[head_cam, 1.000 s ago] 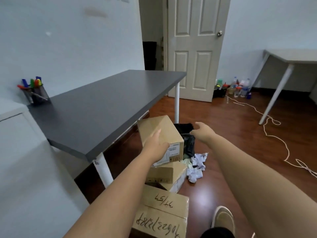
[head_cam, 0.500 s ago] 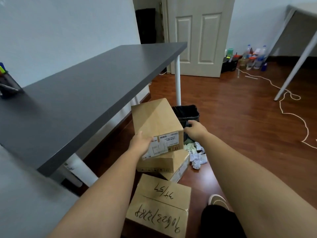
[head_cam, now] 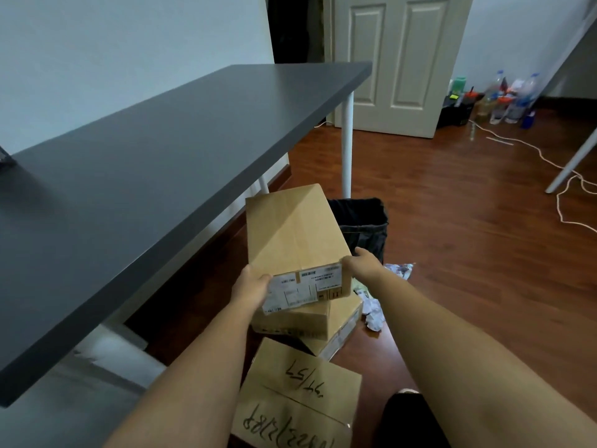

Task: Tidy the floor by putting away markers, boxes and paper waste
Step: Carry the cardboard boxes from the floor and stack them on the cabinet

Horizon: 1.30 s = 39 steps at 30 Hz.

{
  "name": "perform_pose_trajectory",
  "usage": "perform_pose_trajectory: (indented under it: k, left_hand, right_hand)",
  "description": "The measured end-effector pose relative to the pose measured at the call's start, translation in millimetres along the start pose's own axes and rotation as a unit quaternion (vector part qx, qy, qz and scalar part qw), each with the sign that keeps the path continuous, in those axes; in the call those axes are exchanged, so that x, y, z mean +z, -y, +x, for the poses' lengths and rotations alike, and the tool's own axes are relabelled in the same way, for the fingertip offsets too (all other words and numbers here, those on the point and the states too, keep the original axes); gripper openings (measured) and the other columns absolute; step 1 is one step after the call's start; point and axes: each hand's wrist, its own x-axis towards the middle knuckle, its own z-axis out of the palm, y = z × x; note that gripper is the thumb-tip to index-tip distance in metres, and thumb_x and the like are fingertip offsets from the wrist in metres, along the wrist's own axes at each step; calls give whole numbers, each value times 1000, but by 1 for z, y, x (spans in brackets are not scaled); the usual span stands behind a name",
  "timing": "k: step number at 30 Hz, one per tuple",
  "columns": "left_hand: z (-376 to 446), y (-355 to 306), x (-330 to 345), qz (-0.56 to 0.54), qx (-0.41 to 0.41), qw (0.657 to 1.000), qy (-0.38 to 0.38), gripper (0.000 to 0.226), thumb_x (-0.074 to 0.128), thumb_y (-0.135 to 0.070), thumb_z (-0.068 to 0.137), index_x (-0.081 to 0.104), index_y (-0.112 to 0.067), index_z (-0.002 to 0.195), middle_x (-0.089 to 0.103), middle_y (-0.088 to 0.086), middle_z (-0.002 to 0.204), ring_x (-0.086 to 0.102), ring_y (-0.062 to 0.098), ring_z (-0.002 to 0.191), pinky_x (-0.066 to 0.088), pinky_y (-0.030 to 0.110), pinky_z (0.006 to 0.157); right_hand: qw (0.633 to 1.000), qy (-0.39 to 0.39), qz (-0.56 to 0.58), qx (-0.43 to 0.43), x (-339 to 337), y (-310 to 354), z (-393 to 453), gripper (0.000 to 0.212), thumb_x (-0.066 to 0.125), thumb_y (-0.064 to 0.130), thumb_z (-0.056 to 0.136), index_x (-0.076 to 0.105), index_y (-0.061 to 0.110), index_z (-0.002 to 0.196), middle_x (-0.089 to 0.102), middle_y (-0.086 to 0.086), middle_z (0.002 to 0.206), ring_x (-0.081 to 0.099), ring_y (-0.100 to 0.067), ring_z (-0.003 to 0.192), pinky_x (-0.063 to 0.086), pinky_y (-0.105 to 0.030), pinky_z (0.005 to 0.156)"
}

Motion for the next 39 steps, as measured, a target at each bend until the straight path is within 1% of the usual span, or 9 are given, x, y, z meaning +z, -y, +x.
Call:
perform_pose_trajectory:
  k: [3, 8, 11, 14, 19, 23, 28, 34, 39]
  left_hand:
    - [10, 2, 4, -28, -30, 999, 9, 52, 61, -35, 90, 42, -21, 137, 60, 7, 121, 60, 28, 108, 51, 50, 93]
    - [24, -5, 5, -100, -71, 992, -10, 68, 70, -55, 74, 50, -16, 126, 59, 8, 117, 62, 28, 99, 56, 50, 84]
    - [31, -7, 6, -132, -83, 986, -63, 81, 75, -66, 56, 51, -23, 120, 39, 4, 123, 55, 34, 107, 57, 53, 79]
    - [16, -13, 4, -184, -63, 978, -81, 84, 84, -53, 57, 45, -33, 129, 36, 1, 128, 51, 34, 113, 56, 56, 80]
    - [-20, -28, -2, -262, -44, 964, 5, 73, 86, -24, 70, 40, -24, 128, 58, 8, 113, 64, 27, 94, 57, 48, 76]
    - [-53, -51, -2, -246, 9, 969, 35, 68, 82, -20, 75, 38, -25, 127, 56, 4, 106, 59, 22, 89, 49, 38, 64]
    - [-93, -90, 0, -244, 77, 964, 73, 72, 81, -18, 75, 37, -26, 131, 55, 1, 110, 55, 26, 100, 51, 60, 79]
    - [-142, -136, -8, -258, 160, 948, 98, 75, 81, -17, 76, 34, -26, 134, 51, -3, 109, 49, 28, 108, 47, 68, 87]
    - [-184, -169, -32, -297, 238, 919, 102, 70, 79, -14, 78, 35, -27, 131, 54, -2, 111, 53, 26, 103, 51, 48, 71]
  right_hand:
    - [997, 12, 68, 28, 9, 1, 12, 72, 52, 24, 96, 12, 7, 153, 35, -13, 150, 46, -33, 126, 40, -39, 91]
    - [992, 14, 115, 39, 17, 9, 15, 44, 61, 28, 91, 51, 3, 127, 62, -15, 113, 60, -22, 78, 40, -32, 55]
    - [985, -32, 168, 16, 11, 7, 14, 37, 66, 26, 88, 56, 9, 120, 65, -10, 103, 62, -24, 78, 44, -33, 54]
    - [973, -54, 222, 1, 6, 8, 3, 36, 70, 23, 86, 52, 13, 114, 62, -8, 99, 61, -26, 81, 49, -37, 59]
    - [948, -88, 306, -9, -3, -6, -30, 32, 70, 19, 85, 53, 18, 112, 62, -8, 111, 64, -33, 98, 55, -52, 73]
    - [916, -122, 380, -34, -21, -17, -71, 37, 70, 14, 85, 55, 16, 119, 65, -9, 109, 67, -27, 87, 55, -40, 66]
    - [878, -140, 449, -94, -59, -8, -127, 43, 67, 6, 87, 51, 11, 127, 66, -11, 102, 65, -22, 76, 55, -38, 64]
    - [846, -167, 480, -160, -104, 18, -187, 35, 65, 4, 86, 55, 12, 119, 64, -16, 114, 65, -26, 86, 53, -59, 83]
    - [814, -172, 505, -230, -122, 51, -235, 34, 64, 0, 85, 56, 13, 115, 67, -7, 100, 64, -17, 76, 53, -34, 57]
